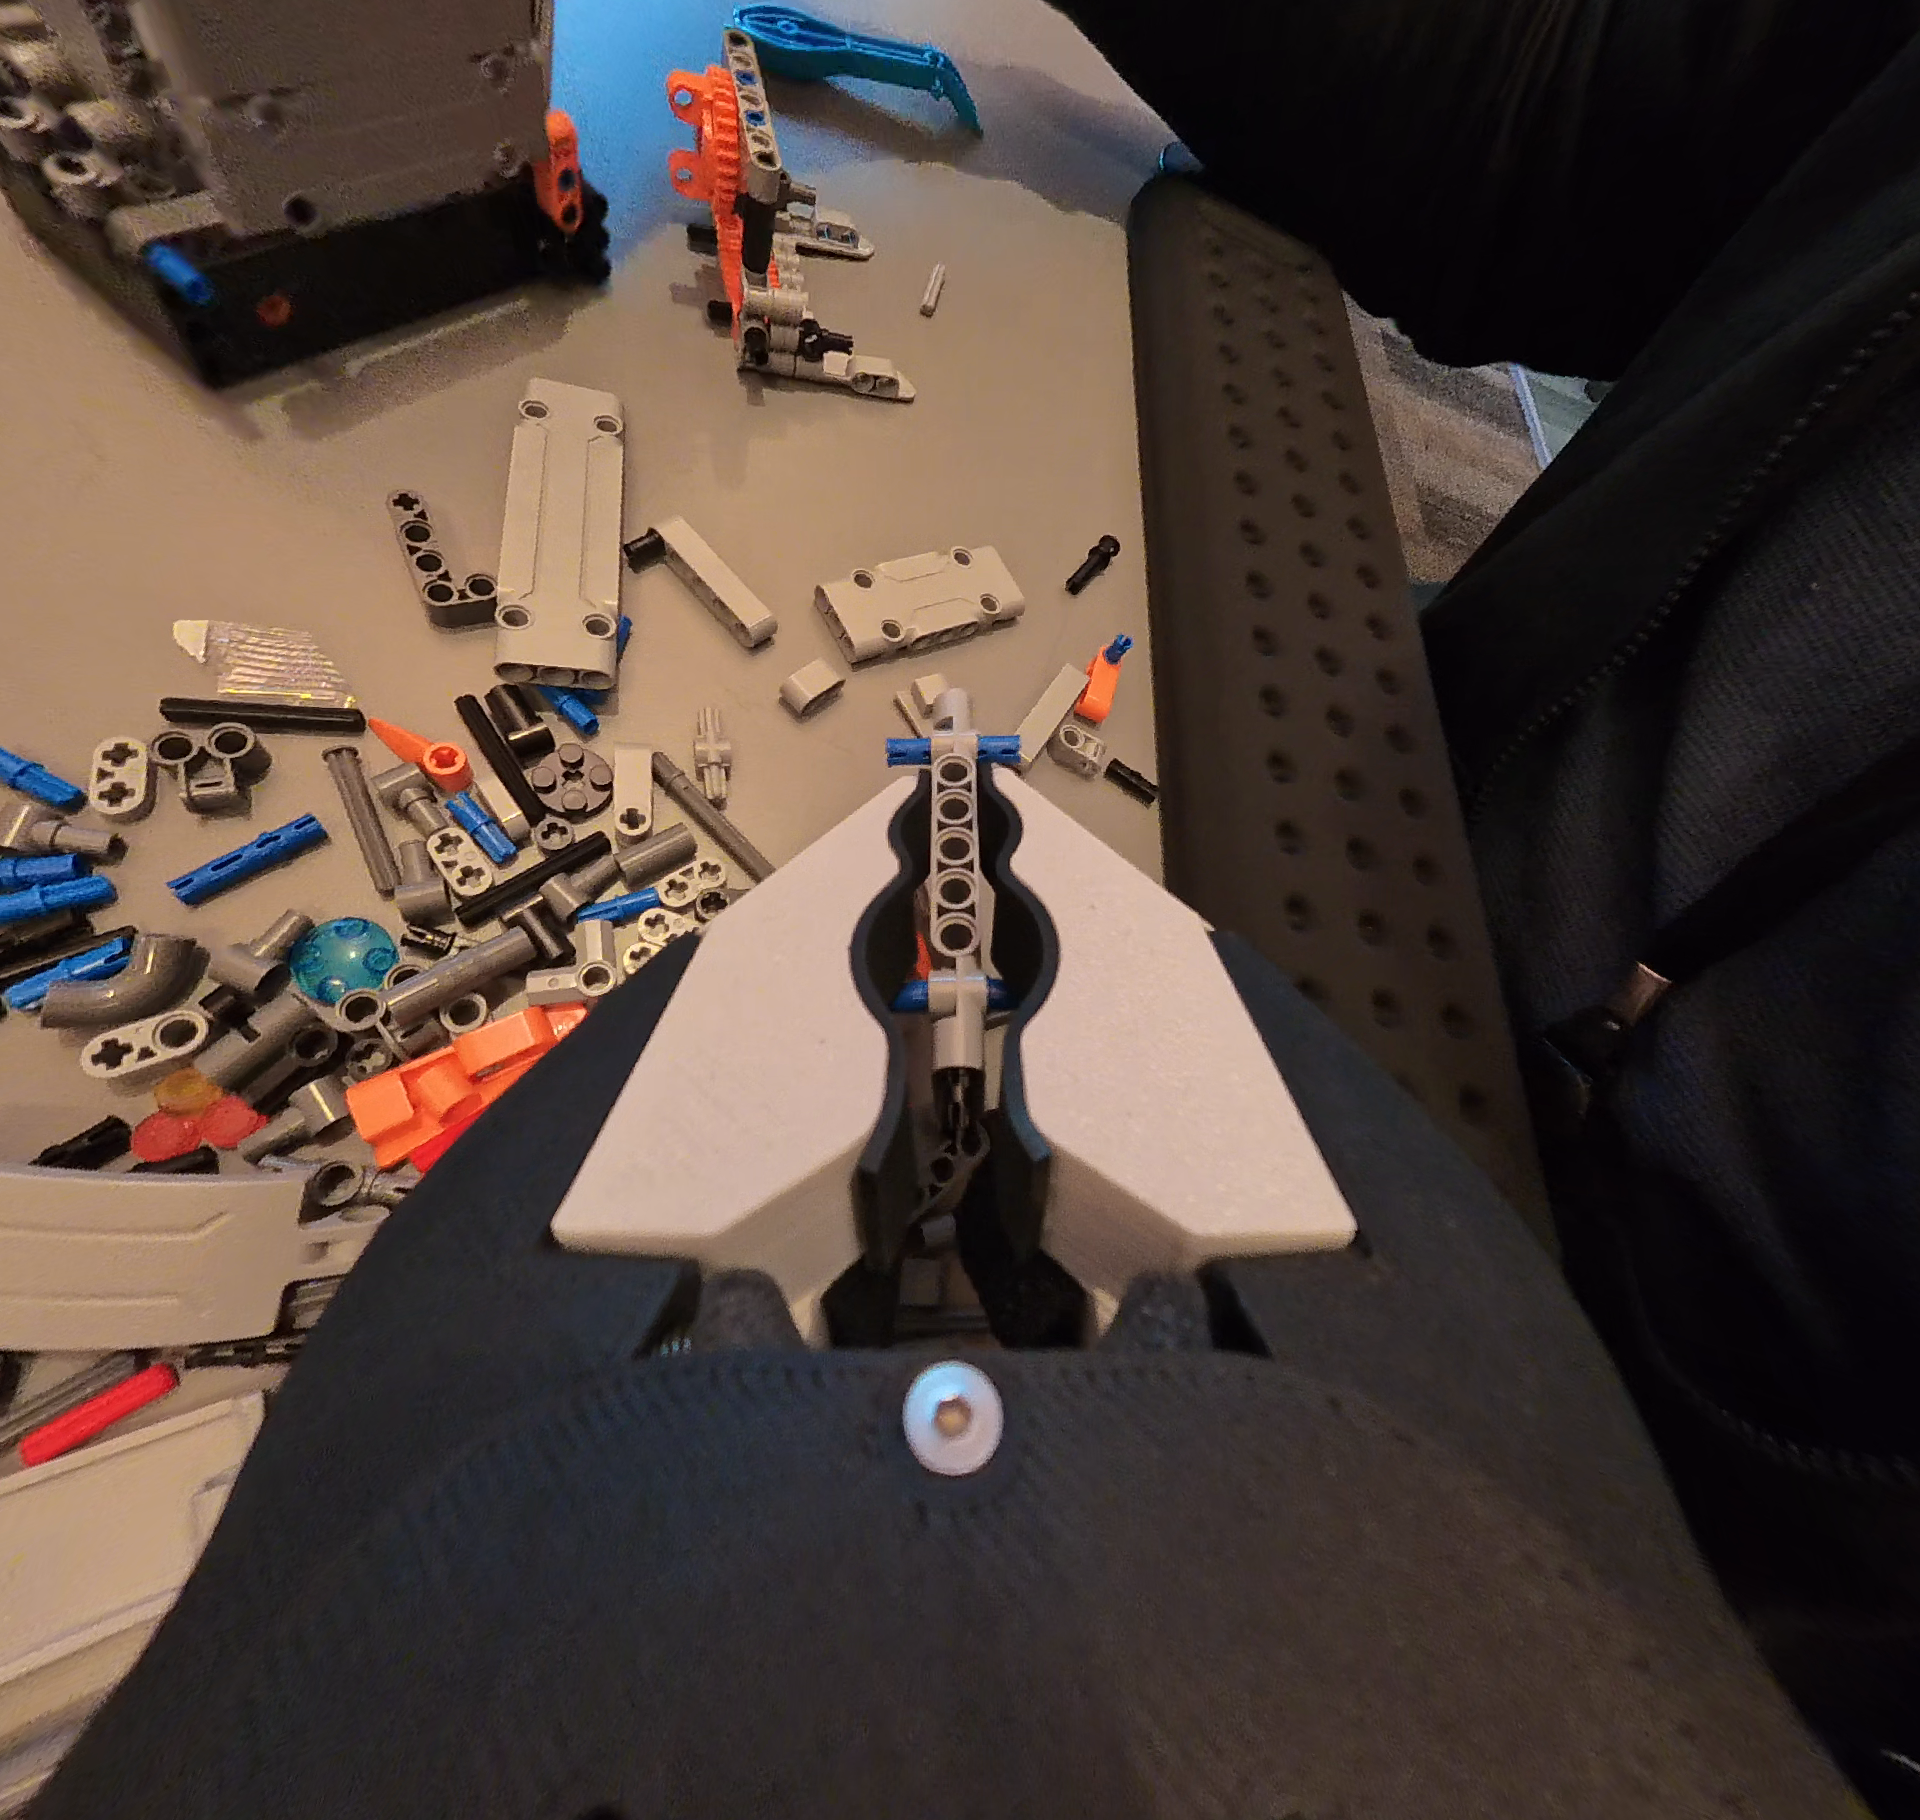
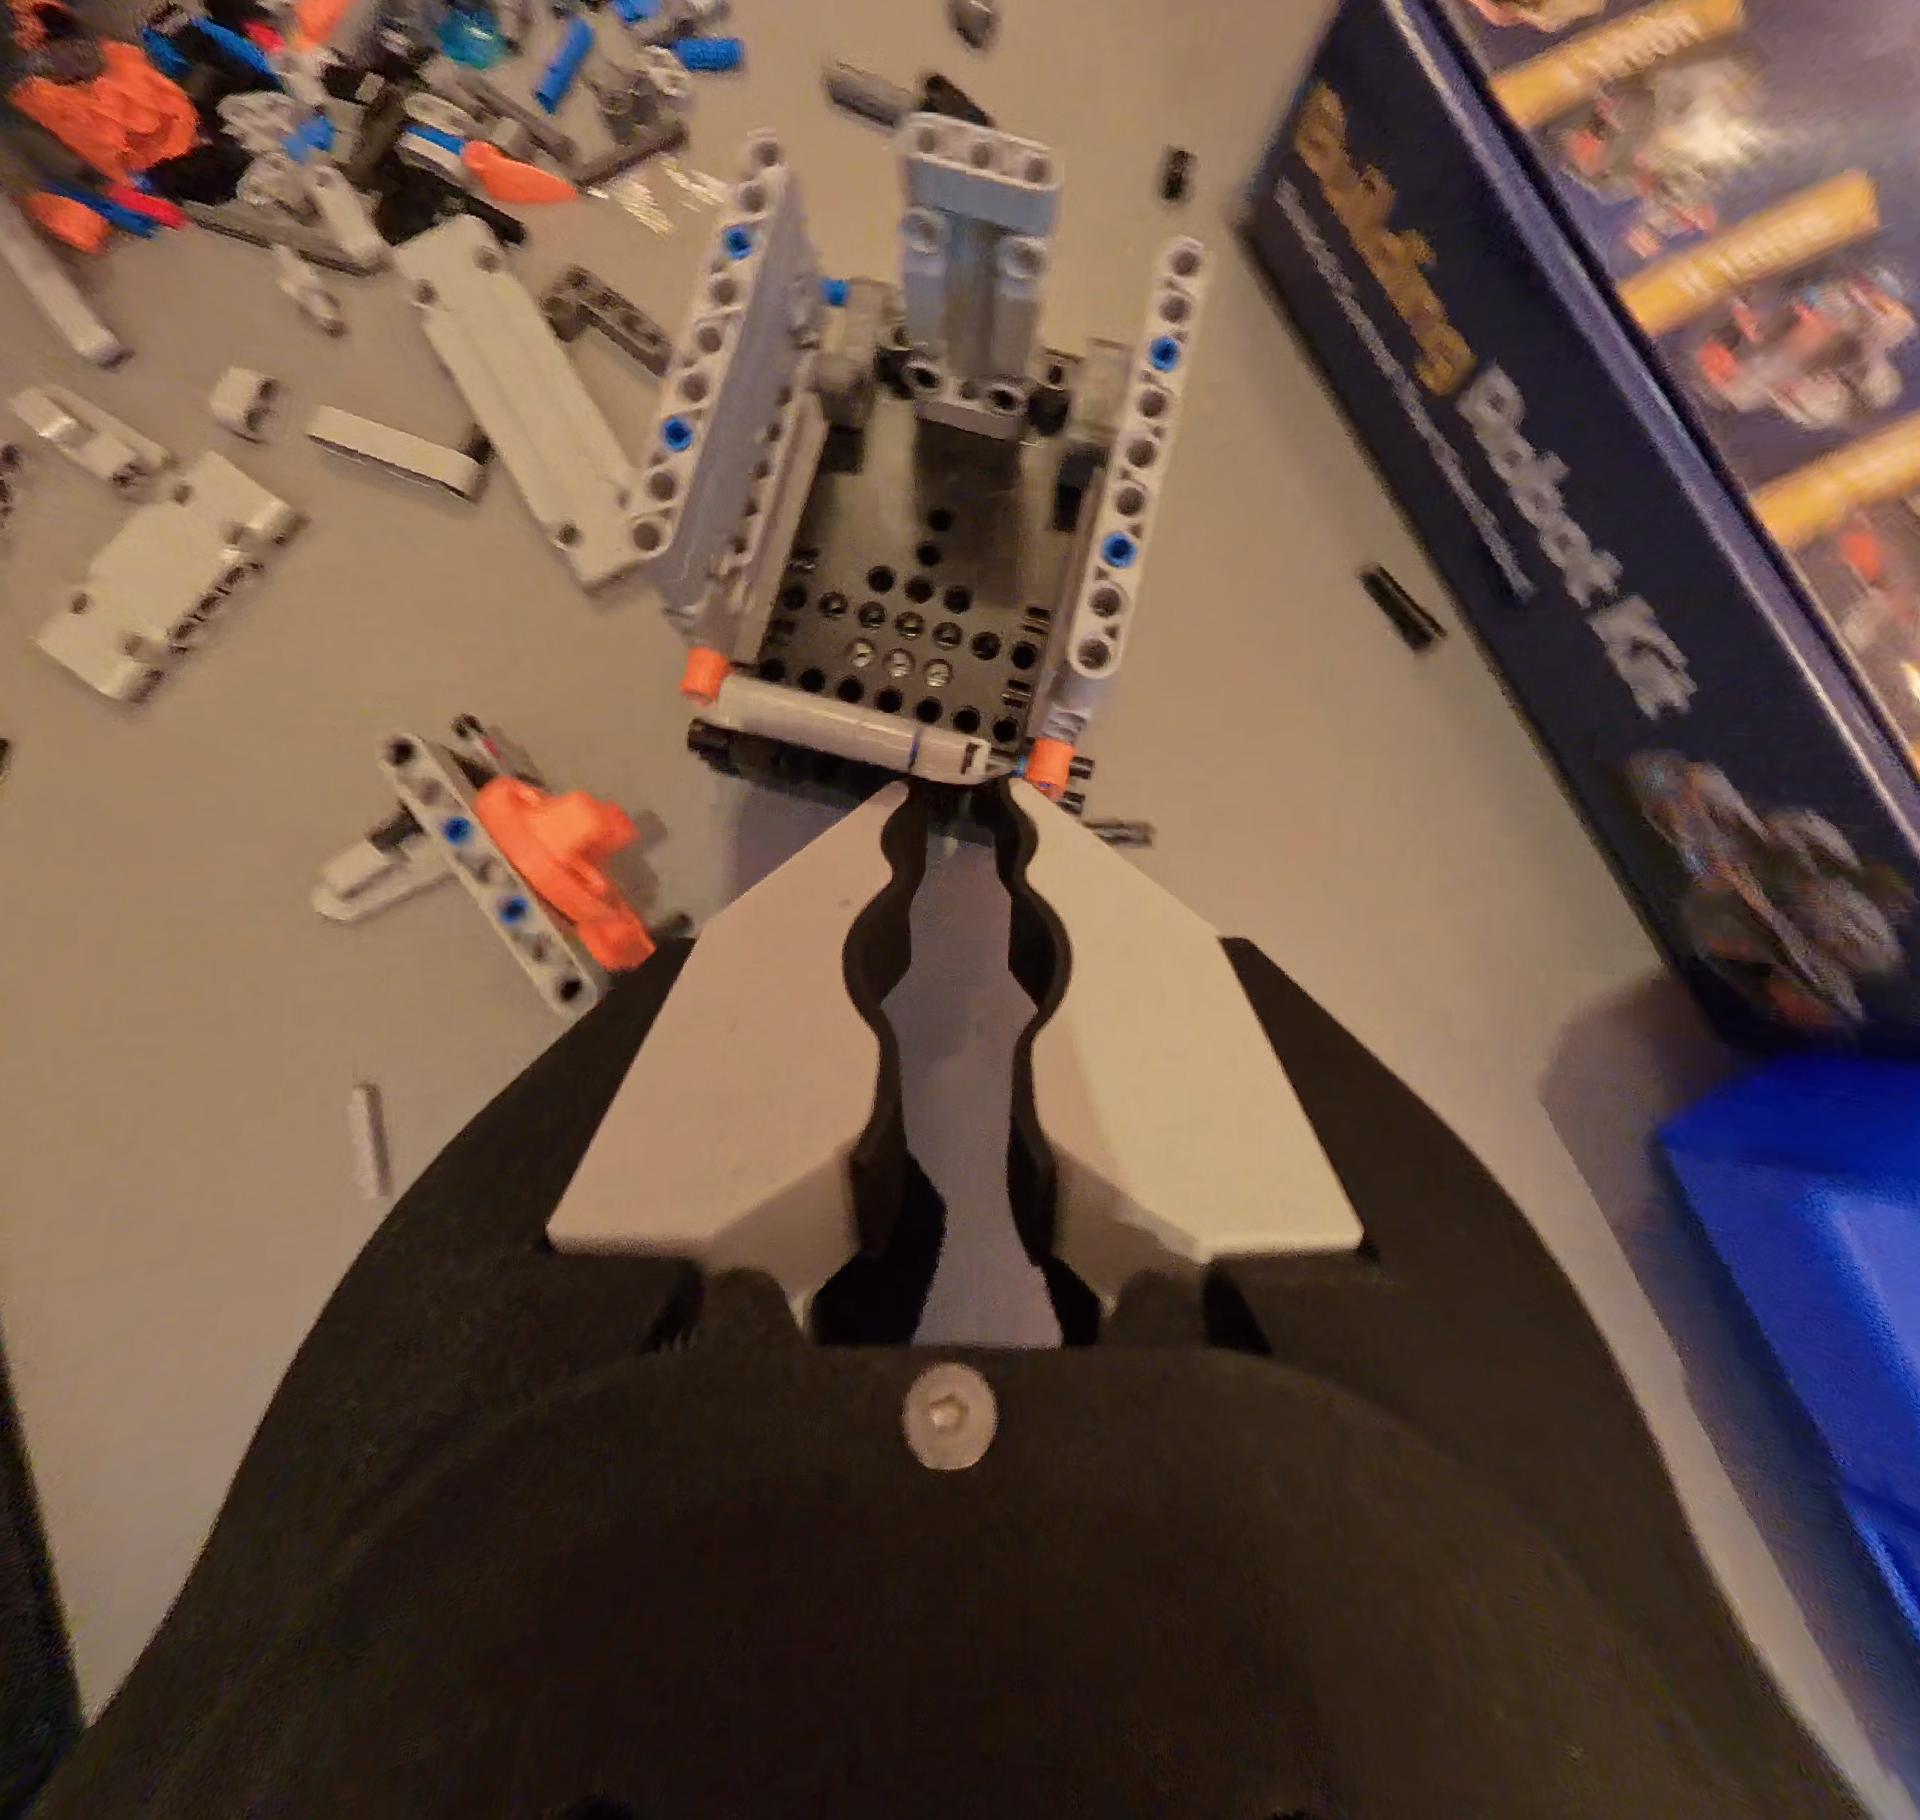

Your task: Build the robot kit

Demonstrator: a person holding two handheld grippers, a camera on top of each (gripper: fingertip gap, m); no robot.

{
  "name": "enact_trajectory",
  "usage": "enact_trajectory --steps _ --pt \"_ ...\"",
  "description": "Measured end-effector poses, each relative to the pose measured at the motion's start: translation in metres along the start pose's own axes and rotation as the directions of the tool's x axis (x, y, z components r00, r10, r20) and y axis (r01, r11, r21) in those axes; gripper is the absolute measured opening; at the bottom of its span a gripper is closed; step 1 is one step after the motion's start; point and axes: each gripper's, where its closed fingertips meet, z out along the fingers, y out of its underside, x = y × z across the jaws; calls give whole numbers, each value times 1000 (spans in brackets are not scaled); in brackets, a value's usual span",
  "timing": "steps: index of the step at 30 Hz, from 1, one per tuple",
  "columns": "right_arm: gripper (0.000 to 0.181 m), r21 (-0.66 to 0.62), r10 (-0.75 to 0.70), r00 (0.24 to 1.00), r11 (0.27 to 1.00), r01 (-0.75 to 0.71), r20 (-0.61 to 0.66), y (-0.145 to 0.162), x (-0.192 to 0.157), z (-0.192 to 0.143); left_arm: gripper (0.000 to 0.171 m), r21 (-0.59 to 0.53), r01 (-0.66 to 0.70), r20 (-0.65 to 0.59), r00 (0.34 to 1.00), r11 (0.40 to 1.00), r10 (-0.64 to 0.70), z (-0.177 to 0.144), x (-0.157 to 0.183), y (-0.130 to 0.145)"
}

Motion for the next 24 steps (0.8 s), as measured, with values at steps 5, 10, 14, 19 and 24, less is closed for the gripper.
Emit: enact_trajectory --steps 5,10,14,19,24 --pt "13 52 -3 1000 999 3 0 -15 4 -12 5 7 4 4 1000 1000 -4 -3 -1 1" --pt "20 -23 23 998 999 -24 -53 3 26 -14 5 12 0 -3 1000 1000 0 -4 0 0" --pt "22 -90 -44 993 995 35 -110 4 35 2 5 11 3 -2 1000 1000 -3 -4 -1 0" --pt "23 -125 -14 991 992 -2 -132 13 69 22 5 19 3 2 1000 1000 -3 -4 -2 -1" --pt "3 -78 12 997 997 -18 -71 10 71 33 5 28 9 3 1000 1000 -9 -4 -3 -2"
